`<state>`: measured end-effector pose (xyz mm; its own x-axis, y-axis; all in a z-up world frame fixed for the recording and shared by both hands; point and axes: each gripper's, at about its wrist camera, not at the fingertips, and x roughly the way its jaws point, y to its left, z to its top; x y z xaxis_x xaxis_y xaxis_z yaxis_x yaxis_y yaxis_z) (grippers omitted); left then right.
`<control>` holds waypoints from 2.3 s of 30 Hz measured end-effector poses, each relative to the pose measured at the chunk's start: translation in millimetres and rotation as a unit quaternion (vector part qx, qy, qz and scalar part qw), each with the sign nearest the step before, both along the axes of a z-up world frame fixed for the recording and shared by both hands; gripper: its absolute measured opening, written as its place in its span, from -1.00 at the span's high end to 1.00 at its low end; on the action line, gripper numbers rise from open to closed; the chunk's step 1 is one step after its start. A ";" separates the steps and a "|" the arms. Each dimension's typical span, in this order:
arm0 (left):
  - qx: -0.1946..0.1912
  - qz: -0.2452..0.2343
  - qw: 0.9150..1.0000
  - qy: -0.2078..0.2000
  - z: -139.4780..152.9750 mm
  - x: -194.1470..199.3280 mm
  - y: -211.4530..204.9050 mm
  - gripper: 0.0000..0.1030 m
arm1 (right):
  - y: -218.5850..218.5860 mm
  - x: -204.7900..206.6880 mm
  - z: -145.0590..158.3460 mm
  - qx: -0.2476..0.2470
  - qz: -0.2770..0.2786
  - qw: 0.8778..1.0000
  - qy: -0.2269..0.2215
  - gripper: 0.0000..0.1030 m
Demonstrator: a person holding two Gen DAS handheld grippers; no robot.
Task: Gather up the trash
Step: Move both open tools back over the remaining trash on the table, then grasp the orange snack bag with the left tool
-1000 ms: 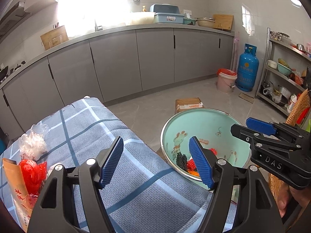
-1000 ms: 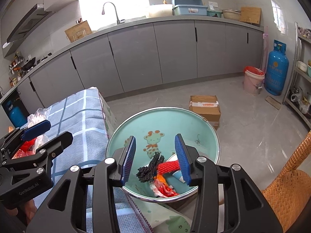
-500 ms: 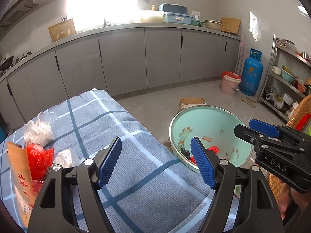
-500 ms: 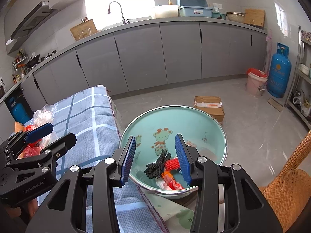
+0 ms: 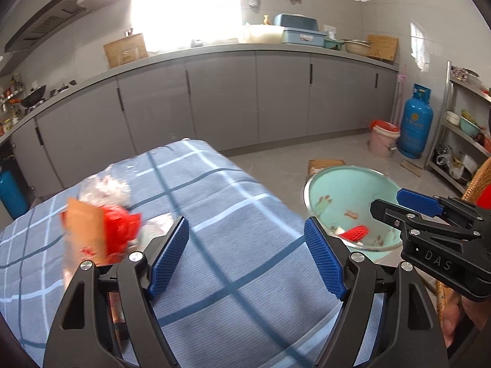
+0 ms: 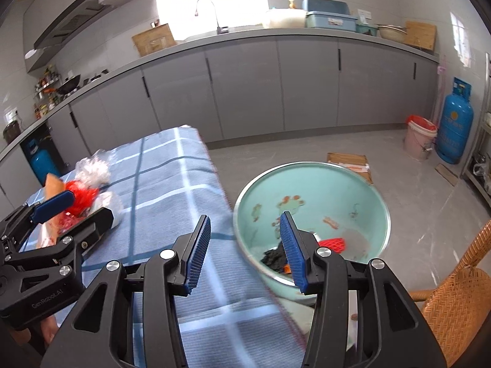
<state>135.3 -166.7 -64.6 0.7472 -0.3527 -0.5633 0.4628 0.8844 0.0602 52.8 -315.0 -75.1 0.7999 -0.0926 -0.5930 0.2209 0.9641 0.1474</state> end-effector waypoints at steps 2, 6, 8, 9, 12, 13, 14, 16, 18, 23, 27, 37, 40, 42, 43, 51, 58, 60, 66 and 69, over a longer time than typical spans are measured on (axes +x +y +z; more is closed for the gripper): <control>0.000 0.009 1.000 -0.001 1.6 -0.9 11.9 -0.49 | 8.9 1.4 -0.2 -0.001 0.008 1.000 0.001 0.08; -0.005 0.024 1.000 -0.004 6.3 -3.0 33.0 -0.49 | 27.6 3.4 -1.2 -0.003 0.024 1.000 0.003 0.07; -0.009 0.034 0.999 -0.004 8.5 -4.6 46.2 -0.50 | 37.3 3.8 -1.7 -0.005 0.032 0.999 0.004 0.05; -0.011 0.040 0.999 -0.004 9.5 -5.2 53.0 -0.50 | 41.2 3.7 -1.9 -0.006 0.035 0.999 0.004 0.02; -0.011 0.054 0.998 -0.011 11.7 -7.7 69.3 -0.50 | 55.2 4.0 -2.1 -0.008 0.047 0.999 0.003 0.01; -0.008 0.064 0.998 -0.017 12.6 -9.2 78.2 -0.51 | 59.7 4.3 -2.0 -0.009 0.052 0.999 0.003 0.01; -0.007 0.074 0.997 -0.022 12.8 -10.1 86.9 -0.52 | 64.1 4.2 -2.4 -0.009 0.056 0.998 0.003 0.01; -0.003 0.093 0.995 -0.026 12.1 -9.6 103.3 -0.55 | 72.0 4.6 -2.9 -0.010 0.064 0.998 0.002 0.00; -0.002 0.112 0.993 -0.025 10.0 -6.8 119.4 -0.55 | 79.9 5.8 -3.6 -0.011 0.071 0.997 0.003 0.00; 0.011 0.161 0.987 -0.001 -10.3 8.1 157.4 -0.55 | 96.5 6.6 -3.6 -0.015 0.086 0.996 0.002 -0.04; 0.000 0.173 0.984 0.029 -26.9 20.2 172.5 -0.55 | 111.5 5.6 -3.8 -0.021 0.098 0.995 0.002 -0.07; -0.031 0.130 0.988 0.082 -55.7 25.4 170.0 0.11 | 137.2 6.8 -11.3 -0.033 0.119 0.992 0.013 -0.12; -0.032 0.108 0.990 0.084 -53.2 18.1 163.3 0.48 | 139.6 7.2 -11.3 -0.033 0.120 0.992 0.012 -0.12; -0.030 0.096 0.992 0.080 -49.7 10.8 161.2 0.65 | 139.9 7.3 -10.7 -0.034 0.121 0.992 0.011 -0.12; -0.030 0.093 0.992 0.079 -47.8 6.1 161.6 0.76 | 140.2 6.6 -10.4 -0.035 0.121 0.992 0.010 -0.12; -0.048 0.115 0.991 0.058 -24.0 -19.4 202.2 0.82 | 142.6 9.2 -14.0 -0.031 0.124 0.992 0.011 -0.12; -0.036 0.204 0.977 0.044 -26.3 -12.0 240.9 0.82 | 170.3 25.2 -9.8 -0.035 0.166 0.985 0.001 -0.12; -0.040 0.213 0.975 0.056 -31.2 -7.5 245.5 0.82 | 180.3 31.4 -6.9 -0.037 0.181 0.983 -0.004 -0.13; -0.039 0.216 0.973 0.066 -39.1 -1.6 249.5 0.82 | 210.4 55.7 1.5 -0.062 0.217 0.974 -0.021 -0.29; -0.038 0.214 0.974 0.068 -41.2 0.0 249.5 0.82 | 216.1 72.2 -3.4 -0.067 0.220 0.973 -0.015 -0.29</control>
<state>135.3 82.8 -105.8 0.7547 -0.0704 -0.6523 0.0503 0.9975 -0.0494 125.0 -98.9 -78.5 0.7961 0.1879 -0.5753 -0.2199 0.9754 0.0143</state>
